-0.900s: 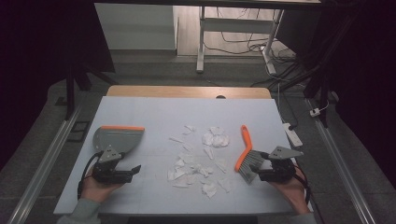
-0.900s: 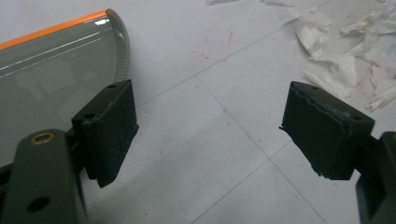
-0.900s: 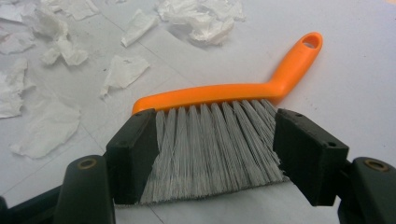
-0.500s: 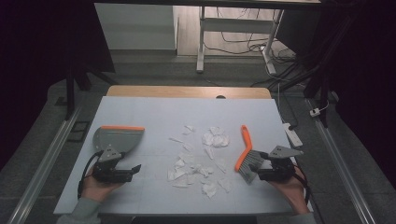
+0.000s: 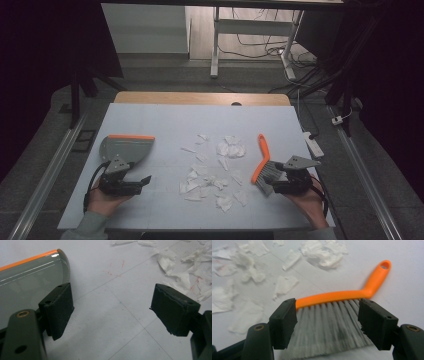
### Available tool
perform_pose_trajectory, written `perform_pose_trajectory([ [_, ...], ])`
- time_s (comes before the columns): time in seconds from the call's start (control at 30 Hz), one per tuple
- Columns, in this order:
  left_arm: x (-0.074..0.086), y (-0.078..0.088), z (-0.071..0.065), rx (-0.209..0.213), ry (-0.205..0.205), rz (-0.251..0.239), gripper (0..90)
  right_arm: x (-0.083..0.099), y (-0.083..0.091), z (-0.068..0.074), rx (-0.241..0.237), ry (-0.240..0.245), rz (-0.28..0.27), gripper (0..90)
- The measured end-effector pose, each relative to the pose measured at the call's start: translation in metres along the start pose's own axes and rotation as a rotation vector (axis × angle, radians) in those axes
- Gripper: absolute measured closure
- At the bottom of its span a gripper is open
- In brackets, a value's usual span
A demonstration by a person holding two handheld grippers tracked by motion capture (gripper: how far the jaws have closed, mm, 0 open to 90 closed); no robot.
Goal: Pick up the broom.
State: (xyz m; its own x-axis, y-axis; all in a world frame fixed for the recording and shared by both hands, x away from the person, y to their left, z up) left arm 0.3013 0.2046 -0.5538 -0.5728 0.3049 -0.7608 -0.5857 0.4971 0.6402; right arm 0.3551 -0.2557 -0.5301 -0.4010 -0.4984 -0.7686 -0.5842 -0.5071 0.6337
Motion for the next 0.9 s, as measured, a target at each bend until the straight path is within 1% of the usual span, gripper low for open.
perform_pose_trajectory([
  [0.07,0.000,0.000,0.000,-0.001,0.005,-0.002,19.1,-0.003,0.000,0.003,0.004,0.004,0.010,30.9],
  [0.17,-0.001,0.001,-0.001,-0.002,0.001,-0.006,19.1,-0.004,-0.001,0.005,0.014,0.014,0.025,30.9],
  [0.2,-0.002,0.001,-0.002,-0.004,-0.006,-0.008,19.1,-0.007,0.001,0.006,0.024,0.016,0.032,31.2],
  [0.33,-0.003,0.000,-0.003,-0.003,-0.010,-0.007,19.1,-0.012,0.003,0.008,0.014,0.001,0.038,31.2],
  [0.37,-0.004,-0.001,-0.003,-0.002,-0.009,-0.007,19.1,-0.014,0.003,0.008,0.026,-0.001,0.048,31.4],
  [0.43,-0.005,-0.002,-0.003,-0.002,-0.011,-0.005,19.1,-0.018,0.002,0.006,0.033,-0.018,0.060,31.7],
  [0.47,-0.005,-0.002,-0.003,-0.001,-0.012,-0.003,19.1,-0.020,0.002,0.005,0.046,-0.026,0.065,32.4],
  [0.5,-0.005,-0.003,-0.003,0.000,-0.014,-0.003,19.1,-0.020,0.002,0.005,0.046,-0.026,0.065,32.4],
  [0.53,-0.005,-0.003,-0.003,0.001,-0.015,-0.001,19.1,-0.023,0.001,0.004,0.051,-0.037,0.069,32.6],
  [0.57,-0.005,-0.003,-0.004,0.001,-0.018,0.001,19.1,-0.029,0.001,0.001,0.067,-0.057,0.090,32.9],
  [0.6,-0.005,-0.004,-0.004,-0.001,-0.020,0.002,19.1,-0.029,0.001,0.001,0.067,-0.057,0.090,32.9],
  [0.63,-0.005,-0.003,-0.004,-0.002,-0.020,0.002,19.1,-0.036,0.000,-0.003,0.082,-0.063,0.105,32.9],
  [0.67,-0.005,-0.003,-0.004,-0.001,-0.020,0.002,19.1,-0.040,-0.001,-0.005,0.090,-0.073,0.117,32.9],
  [0.7,-0.005,-0.003,-0.005,0.000,-0.020,0.001,19.1,-0.040,-0.001,-0.005,0.090,-0.073,0.117,32.9],
  [0.73,-0.005,-0.003,-0.005,0.000,-0.020,0.000,19.1,-0.044,-0.002,-0.007,0.092,-0.084,0.128,32.8],
  [0.77,-0.005,-0.003,-0.005,0.002,-0.018,-0.001,19.1,-0.051,-0.004,-0.009,0.090,-0.091,0.145,32.9],
  [0.83,-0.005,-0.004,-0.005,0.004,-0.020,0.001,19.1,-0.058,-0.006,-0.011,0.097,-0.099,0.174,32.8],
  [0.87,-0.005,-0.004,-0.005,0.002,-0.023,0.003,19.1,-0.062,-0.008,-0.012,0.097,-0.102,0.183,32.9],
  [0.9,-0.004,-0.004,-0.005,0.002,-0.025,0.004,19.1,-0.062,-0.008,-0.012,0.097,-0.102,0.183,32.9],
])
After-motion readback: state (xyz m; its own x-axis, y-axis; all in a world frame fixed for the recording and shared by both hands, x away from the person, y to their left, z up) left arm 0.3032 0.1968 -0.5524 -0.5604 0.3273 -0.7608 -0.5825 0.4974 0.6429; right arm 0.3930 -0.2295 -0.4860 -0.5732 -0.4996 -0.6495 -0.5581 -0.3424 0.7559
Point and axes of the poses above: each handheld gripper's, and its own axes: y roughly backward along the jaws, x roughly out of its underside, z roughly to its left, the point moved 7 cm from there along -y, roughly forward along the jaws, and after that the axes turned 3 degrees about x, right-handed, at the moved point
